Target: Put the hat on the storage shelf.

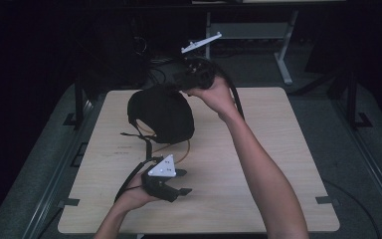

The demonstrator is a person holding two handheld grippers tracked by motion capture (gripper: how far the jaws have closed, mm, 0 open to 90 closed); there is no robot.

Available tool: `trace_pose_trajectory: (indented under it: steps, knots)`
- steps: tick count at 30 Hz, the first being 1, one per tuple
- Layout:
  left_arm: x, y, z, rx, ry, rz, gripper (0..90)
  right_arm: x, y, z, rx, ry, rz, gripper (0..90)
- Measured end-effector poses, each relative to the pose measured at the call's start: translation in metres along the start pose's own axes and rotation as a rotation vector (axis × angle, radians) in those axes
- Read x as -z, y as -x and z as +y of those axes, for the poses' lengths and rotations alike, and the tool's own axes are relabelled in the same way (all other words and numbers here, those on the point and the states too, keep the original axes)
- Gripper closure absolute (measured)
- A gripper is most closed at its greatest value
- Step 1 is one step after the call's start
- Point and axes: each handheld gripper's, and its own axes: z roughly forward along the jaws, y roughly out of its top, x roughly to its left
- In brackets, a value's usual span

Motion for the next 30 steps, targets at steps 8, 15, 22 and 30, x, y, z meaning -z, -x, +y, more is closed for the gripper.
trace_pose_trajectory:
  steps: [8,15,22,30]
  knots:
    - [-0.001,-0.002,-0.002,0.016,-0.014,0.011,37.6,0.017,0.004,-0.011,-0.001,0.016,-0.001,29.9]
    - [-0.003,-0.002,-0.003,0.017,-0.020,0.016,36.5,0.029,0.007,-0.021,-0.004,0.019,-0.014,28.2]
    - [-0.004,-0.003,-0.003,0.032,-0.009,0.016,36.3,0.039,0.009,-0.032,-0.015,0.029,-0.018,27.4]
    - [-0.004,-0.004,-0.004,0.028,-0.008,0.023,35.9,0.052,0.014,-0.051,-0.026,0.013,-0.030,26.6]
